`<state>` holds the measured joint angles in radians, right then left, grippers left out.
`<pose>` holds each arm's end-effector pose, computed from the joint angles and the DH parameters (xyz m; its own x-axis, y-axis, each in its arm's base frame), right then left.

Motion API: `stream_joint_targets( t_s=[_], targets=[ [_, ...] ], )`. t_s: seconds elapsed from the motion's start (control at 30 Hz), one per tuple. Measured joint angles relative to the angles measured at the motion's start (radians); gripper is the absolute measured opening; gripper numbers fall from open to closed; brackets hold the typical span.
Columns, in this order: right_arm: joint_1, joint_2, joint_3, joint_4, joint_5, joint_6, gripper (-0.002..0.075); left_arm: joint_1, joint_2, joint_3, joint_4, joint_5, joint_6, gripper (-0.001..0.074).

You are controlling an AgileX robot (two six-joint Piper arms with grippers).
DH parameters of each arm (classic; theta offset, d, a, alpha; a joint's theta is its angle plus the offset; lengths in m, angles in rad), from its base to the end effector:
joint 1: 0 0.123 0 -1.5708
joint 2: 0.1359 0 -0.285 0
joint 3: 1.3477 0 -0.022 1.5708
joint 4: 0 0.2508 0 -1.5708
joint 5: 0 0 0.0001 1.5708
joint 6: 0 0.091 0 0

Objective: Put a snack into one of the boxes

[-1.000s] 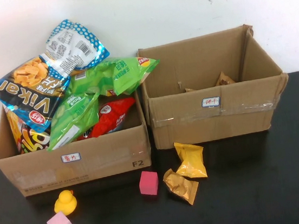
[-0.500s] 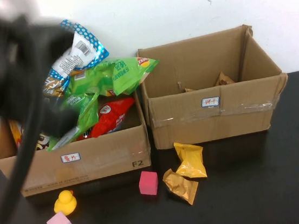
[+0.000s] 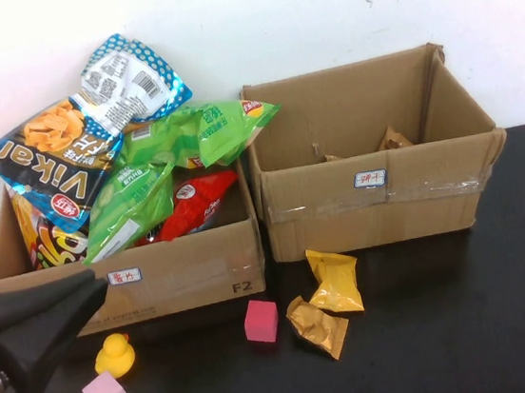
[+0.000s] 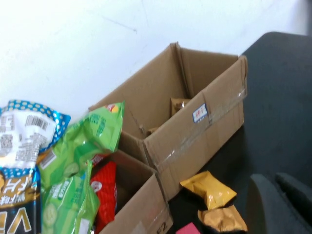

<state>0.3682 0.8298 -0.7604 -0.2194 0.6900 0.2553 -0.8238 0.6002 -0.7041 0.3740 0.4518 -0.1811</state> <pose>0.1532 0.0456 0.3285 -0.5918 -0.1382 -0.7942 -0.2049 0.9786 -0.0176 0.0910 -0.0769 0.3627 -0.0575 0.2911 -0.9550 0.6359 0.7481 0.1898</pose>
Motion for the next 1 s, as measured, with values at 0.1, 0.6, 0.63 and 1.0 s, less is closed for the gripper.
stream_joint_targets(
  t_s=[0.1,0.6,0.63,1.0],
  targets=[
    [0.0,0.005,0.0,0.0,0.0,0.0,0.0,0.0,-0.001,0.002,0.003,-0.016,-0.002,-0.0001],
    [0.0,0.006,0.0,0.0,0.001,0.0,0.0,0.006,-0.019,0.04,0.01,-0.04,-0.014,-0.0001],
    [0.0,0.007,0.0,0.0,0.001,0.0,0.0,0.02,-0.037,0.063,0.006,-0.049,-0.016,-0.0001],
    [0.0,0.012,0.0,0.002,0.001,0.0,0.0,0.489,-0.451,0.431,-0.231,-0.232,-0.018,-0.0001]
  ],
)
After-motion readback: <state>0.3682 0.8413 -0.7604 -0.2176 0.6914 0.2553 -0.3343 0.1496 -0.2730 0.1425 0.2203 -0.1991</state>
